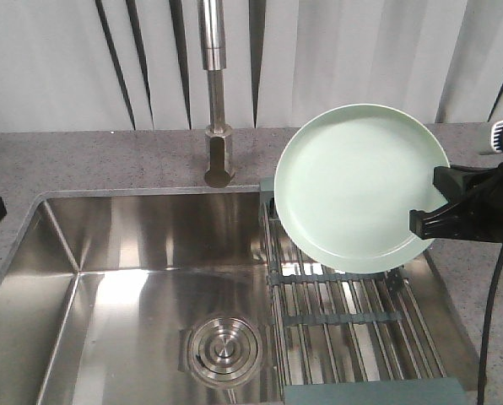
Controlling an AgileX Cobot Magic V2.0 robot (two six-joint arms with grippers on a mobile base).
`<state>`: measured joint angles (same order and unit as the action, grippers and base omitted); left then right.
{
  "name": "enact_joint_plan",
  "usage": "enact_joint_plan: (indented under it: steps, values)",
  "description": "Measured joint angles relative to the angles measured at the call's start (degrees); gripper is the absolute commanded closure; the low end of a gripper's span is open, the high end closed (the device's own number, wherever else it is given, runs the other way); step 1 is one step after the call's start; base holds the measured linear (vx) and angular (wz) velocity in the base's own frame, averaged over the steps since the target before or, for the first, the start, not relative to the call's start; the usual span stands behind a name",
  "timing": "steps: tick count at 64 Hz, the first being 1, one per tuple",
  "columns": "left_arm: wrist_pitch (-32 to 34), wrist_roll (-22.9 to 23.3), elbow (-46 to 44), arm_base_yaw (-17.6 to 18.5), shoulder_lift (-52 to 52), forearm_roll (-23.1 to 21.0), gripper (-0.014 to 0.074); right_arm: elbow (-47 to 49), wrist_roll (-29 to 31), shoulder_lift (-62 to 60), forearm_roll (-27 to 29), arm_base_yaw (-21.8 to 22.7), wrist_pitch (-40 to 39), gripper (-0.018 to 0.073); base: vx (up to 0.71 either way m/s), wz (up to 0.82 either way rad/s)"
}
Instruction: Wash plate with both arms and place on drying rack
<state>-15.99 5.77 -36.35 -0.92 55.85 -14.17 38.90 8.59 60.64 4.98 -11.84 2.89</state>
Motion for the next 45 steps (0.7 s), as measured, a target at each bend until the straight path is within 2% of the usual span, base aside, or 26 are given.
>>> enact_joint_plan:
  steps: [9,12,19,23,31,32,33,35,37,41,45]
  values:
    - [-8.9,-1.9,-5.1,0.0,9.1,-5.5,0.006,0.0,0.0,0.0,0.0,0.0,0.0,0.0569,0.0,0.0]
    - [-11.5,-3.8,-6.9,0.0,12.5,-7.5,0.0061,0.0,0.0,0.0,0.0,0.0,0.0,0.0569,0.0,0.0]
    - [-18.0,-11.6,-12.0,0.0,18.8,-13.6,0.0061,0.0,0.0,0.0,0.0,0.0,0.0,0.0569,0.0,0.0]
    - [-21.6,-18.0,-15.1,0.0,21.8,-18.2,0.0061,0.0,0.0,0.0,0.0,0.0,0.0,0.0569,0.0,0.0]
    - [-28.4,-33.7,-21.0,0.0,27.8,-30.7,0.0061,0.0,0.0,0.0,0.0,0.0,0.0,0.0569,0.0,0.0]
    - [-29.1,-36.7,-21.6,0.0,28.4,-33.0,0.0061,0.0,0.0,0.0,0.0,0.0,0.0,0.0569,0.0,0.0]
    - [-29.8,-37.7,-22.2,0.0,29.3,-34.6,0.0061,0.0,0.0,0.0,0.0,0.0,0.0,0.0569,0.0,0.0]
    - [-31.5,-43.6,-23.6,0.0,30.7,-38.7,0.0061,0.0,0.0,0.0,0.0,0.0,0.0,0.0569,0.0,0.0]
    - [-33.0,-46.5,-24.6,0.0,31.7,-42.0,0.0061,0.0,0.0,0.0,0.0,0.0,0.0,0.0569,0.0,0.0]
    - [-36.7,-55.7,-26.9,0.0,34.2,-49.4,0.0061,0.0,0.0,0.0,0.0,0.0,0.0,0.0569,0.0,0.0]
    - [-41.7,-63.0,-29.2,0.0,36.7,-56.5,0.0061,0.0,0.0,0.0,0.0,0.0,0.0,0.0569,0.0,0.0]
